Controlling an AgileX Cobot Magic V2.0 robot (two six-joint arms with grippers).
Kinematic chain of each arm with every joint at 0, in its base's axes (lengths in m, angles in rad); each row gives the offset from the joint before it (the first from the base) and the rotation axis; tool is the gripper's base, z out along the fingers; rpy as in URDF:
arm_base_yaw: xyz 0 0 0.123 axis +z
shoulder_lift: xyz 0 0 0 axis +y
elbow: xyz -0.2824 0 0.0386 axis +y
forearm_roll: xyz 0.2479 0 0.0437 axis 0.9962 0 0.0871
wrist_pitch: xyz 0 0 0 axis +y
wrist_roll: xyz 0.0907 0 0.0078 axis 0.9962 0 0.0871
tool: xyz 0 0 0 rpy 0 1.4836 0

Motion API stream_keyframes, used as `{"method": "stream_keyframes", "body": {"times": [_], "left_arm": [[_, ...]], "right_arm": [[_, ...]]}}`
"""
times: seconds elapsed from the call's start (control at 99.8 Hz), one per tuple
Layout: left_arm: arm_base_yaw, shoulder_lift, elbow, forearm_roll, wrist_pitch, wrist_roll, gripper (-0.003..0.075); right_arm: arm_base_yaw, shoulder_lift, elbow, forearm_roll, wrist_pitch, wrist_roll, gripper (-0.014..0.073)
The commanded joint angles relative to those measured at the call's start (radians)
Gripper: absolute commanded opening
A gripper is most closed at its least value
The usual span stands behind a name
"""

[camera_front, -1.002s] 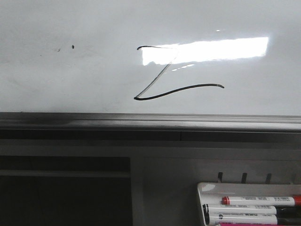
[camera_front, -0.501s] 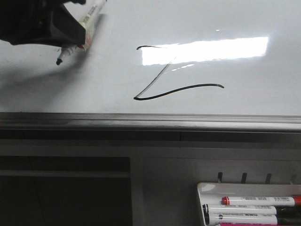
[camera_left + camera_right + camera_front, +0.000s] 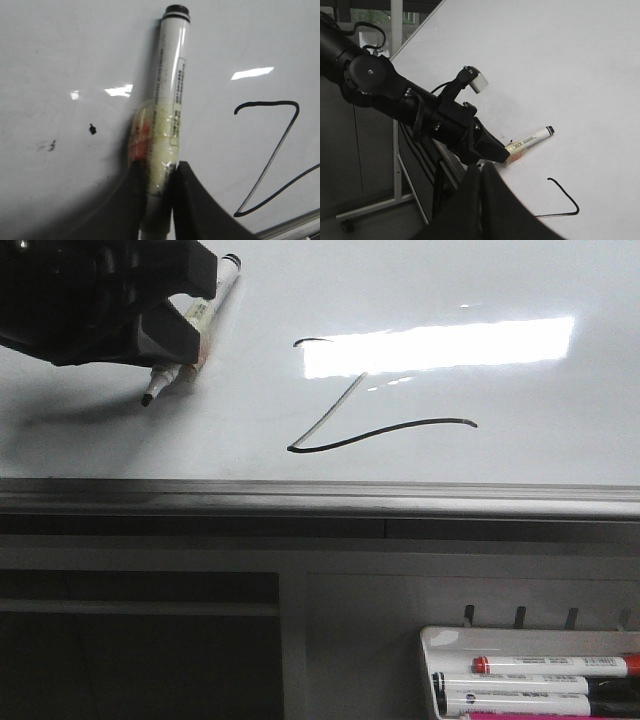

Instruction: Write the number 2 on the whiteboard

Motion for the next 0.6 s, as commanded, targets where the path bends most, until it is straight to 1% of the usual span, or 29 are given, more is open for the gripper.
{"method": "stream_keyframes", "body": {"times": [0.0,0.301,0.591], "left_arm": [[0.003,0.005,-0.023,-0.015,-0.026,-0.015,-0.0015],[0.003,0.016,-0.023,-0.087,-0.028,-0.015,-0.0020],[0.003,0.016,-0.023,-0.087,-0.045,-0.015,-0.0020]], "right_arm": [[-0.006,-0.002,-0.028,0.029,-0.050,0.001,-0.0071],[-0.006,-0.002,-0.028,0.034,-0.047,0.001,-0.0071],[-0.006,-0.002,-0.028,0.067,-0.036,0.001,-0.0071]]}}
